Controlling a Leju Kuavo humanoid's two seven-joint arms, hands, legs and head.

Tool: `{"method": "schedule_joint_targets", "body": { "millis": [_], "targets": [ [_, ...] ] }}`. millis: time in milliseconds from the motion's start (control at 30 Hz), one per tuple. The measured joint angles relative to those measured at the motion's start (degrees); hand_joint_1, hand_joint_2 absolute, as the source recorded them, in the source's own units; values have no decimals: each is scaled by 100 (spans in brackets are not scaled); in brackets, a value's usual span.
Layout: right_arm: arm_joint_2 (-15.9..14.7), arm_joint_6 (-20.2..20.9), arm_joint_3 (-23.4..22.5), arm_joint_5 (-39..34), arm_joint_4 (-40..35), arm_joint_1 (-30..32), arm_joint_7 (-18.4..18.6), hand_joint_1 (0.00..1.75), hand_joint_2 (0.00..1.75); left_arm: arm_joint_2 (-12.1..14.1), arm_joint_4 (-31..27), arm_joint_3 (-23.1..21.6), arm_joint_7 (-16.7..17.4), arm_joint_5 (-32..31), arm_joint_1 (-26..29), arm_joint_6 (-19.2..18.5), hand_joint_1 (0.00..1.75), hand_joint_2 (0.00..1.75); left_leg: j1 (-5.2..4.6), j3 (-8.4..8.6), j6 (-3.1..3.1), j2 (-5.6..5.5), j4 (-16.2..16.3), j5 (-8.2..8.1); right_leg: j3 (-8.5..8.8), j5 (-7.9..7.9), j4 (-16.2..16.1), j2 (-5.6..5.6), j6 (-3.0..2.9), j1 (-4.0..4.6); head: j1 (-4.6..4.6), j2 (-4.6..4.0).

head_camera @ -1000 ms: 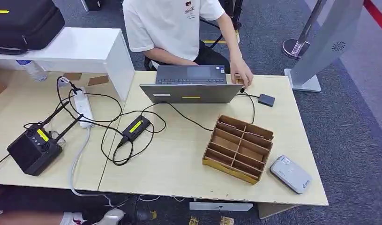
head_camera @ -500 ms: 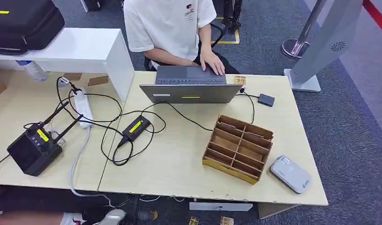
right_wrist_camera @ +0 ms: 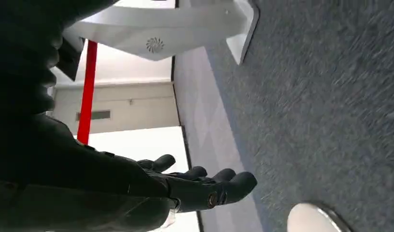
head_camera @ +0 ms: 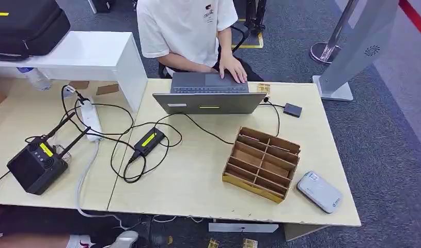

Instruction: Pass the card to the sensor for recognition and then transmit it.

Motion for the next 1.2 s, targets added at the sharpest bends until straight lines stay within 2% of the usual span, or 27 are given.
{"method": "schedule_joint_targets", "body": {
  "millis": [67,100,167,200,467,833,1000,1100,1133,1200],
  "targets": [
    [70,44,-37,-2,0,15,-7,0,175,0,2,9,57,33,-5,0,0,175,0,2,0,1,0,0,1,0,0,1,0,0,0,0],
    [101,90,-44,-2,0,21,-11,0,175,2,2,24,74,61,-8,0,0,0,0,3,0,1,0,0,2,0,0,1,0,0,0,0],
    [170,188,-61,7,0,38,-30,0,175,7,2,81,107,105,-28,0,0,0,0,4,0,1,0,0,3,0,0,1,0,0,0,0],
    [201,228,-68,9,0,45,-33,0,175,15,2,98,129,125,-47,0,0,175,0,4,-1,1,0,0,4,0,0,1,0,0,0,0],
    [461,442,-149,9,2,110,-87,0,175,234,4,297,354,277,-236,0,0,175,1,9,-5,2,-3,3,6,0,3,3,-2,1,0,0],
    [656,627,-166,120,2,143,-114,0,175,435,4,472,457,376,-341,-15,0,175,1,10,-5,3,-3,3,7,-1,3,3,-4,1,0,0],
    [706,614,-166,157,-2,163,-195,0,175,498,4,492,455,387,-327,-46,0,175,1,11,-5,3,-4,3,12,-2,3,4,-4,1,0,0],
    [728,597,-166,-224,-41,226,-378,0,175,516,4,501,295,293,-159,-100,0,175,1,14,-11,3,-4,-1,13,-5,3,4,-7,1,0,0],
    [734,599,-166,-392,-55,257,-453,0,0,520,4,501,220,245,-80,-122,0,175,1,14,-11,3,-4,-2,13,-9,3,4,-10,1,0,0],
    [749,597,-166,-725,-96,317,-603,0,0,529,4,501,70,151,59,-157,0,175,1,13,-12,3,-4,-3,13,-10,3,3,-10,1,2,0]
  ]
}}
